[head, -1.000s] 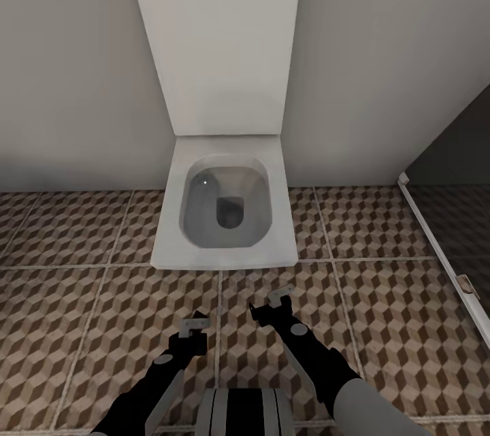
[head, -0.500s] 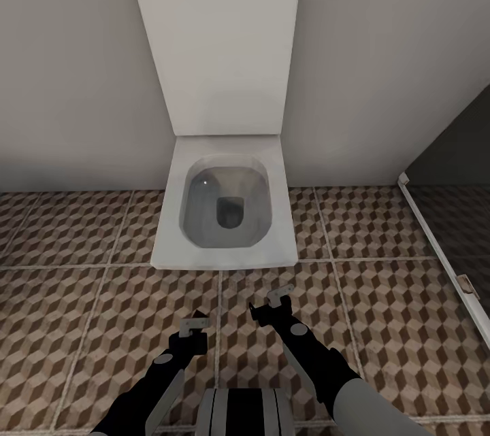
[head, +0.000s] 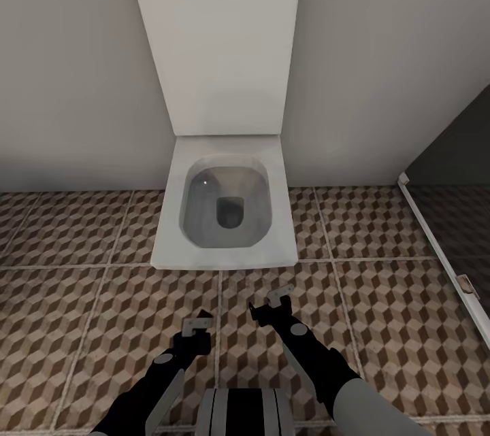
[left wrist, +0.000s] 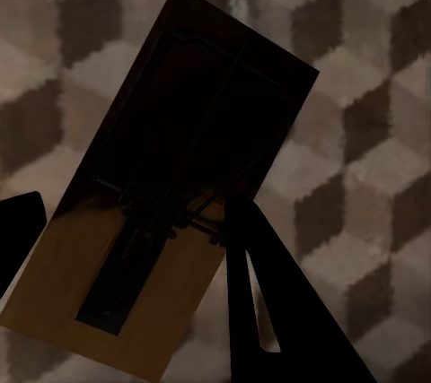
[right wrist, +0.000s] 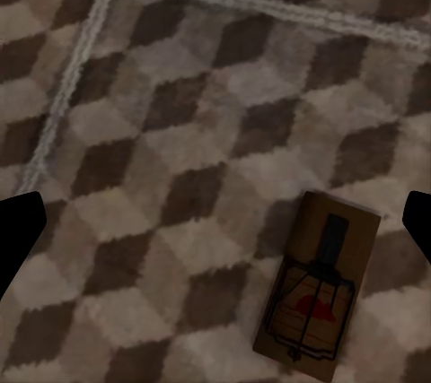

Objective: Take the four mousetraps from the cabinet in the bathroom and place them on the bathroom floor. Make sure all four end up on the same floor surface, and ensure that at least two of them are either under or directly next to the same bathroom sink.

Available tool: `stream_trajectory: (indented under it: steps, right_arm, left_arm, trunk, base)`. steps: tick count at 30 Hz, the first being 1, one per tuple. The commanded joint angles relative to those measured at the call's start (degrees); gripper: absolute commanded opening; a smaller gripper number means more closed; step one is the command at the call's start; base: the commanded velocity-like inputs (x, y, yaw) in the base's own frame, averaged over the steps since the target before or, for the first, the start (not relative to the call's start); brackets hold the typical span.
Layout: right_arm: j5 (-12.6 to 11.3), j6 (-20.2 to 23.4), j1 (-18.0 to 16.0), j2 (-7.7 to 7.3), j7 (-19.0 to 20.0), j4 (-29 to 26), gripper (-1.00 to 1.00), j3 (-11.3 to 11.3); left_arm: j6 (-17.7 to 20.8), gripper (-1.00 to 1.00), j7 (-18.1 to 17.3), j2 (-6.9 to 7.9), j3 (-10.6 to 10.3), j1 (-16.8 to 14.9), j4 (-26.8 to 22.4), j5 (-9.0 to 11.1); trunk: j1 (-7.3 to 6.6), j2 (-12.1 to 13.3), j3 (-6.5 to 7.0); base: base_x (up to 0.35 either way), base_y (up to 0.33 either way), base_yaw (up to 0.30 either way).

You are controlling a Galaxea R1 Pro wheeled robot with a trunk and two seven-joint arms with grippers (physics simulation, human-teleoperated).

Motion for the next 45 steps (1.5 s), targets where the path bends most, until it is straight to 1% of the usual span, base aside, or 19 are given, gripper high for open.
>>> stream_trajectory:
  steps: [1, 7, 33, 34, 45]
  right_arm:
    - [-0.60, 0.13, -0.03, -0.06, -0.25, -0.05, 1.00, 0.30]
    - [-0.60, 0.12, -0.02, -0.05, -0.25, -0.05, 1.00, 0.30]
    - [-0.60, 0.10, -0.03, -0.04, -0.25, -0.05, 1.00, 0.30]
    - [-0.60, 0.11, -0.03, -0.04, -0.25, -0.05, 1.00, 0.30]
    - [-0.60, 0.09, -0.03, -0.04, -0.25, -0.05, 1.00, 0.30]
  left_arm:
    - [0.20, -1.00, 0.38, 0.04, -0.23, -0.02, -0.10, 0.60]
    - [0.19, -1.00, -0.44, 0.06, -0.23, -0.02, -0.11, 0.60]
    - [-0.92, -1.00, -0.49, 0.09, -0.23, -0.02, -0.05, 0.60]
    - [-0.93, 1.00, -0.49, 0.09, -0.23, -0.02, -0.07, 0.60]
    - [-0.94, 1.00, -0.48, 0.07, -0.23, -0.02, -0.07, 0.60]
  trunk:
    - [-0.01, -0.01, -0.03]
    - [-0.01, -0.01, -0.03]
    - [-0.01, -0.01, -0.03]
    - [-0.01, -0.01, -0.03]
    - [-0.01, -0.01, -0.03]
  base:
    - [0.000, 0.000, 0.000]
    - [0.000, 0.000, 0.000]
    - [0.000, 0.000, 0.000]
    - [0.000, 0.000, 0.000]
    - [0.000, 0.000, 0.000]
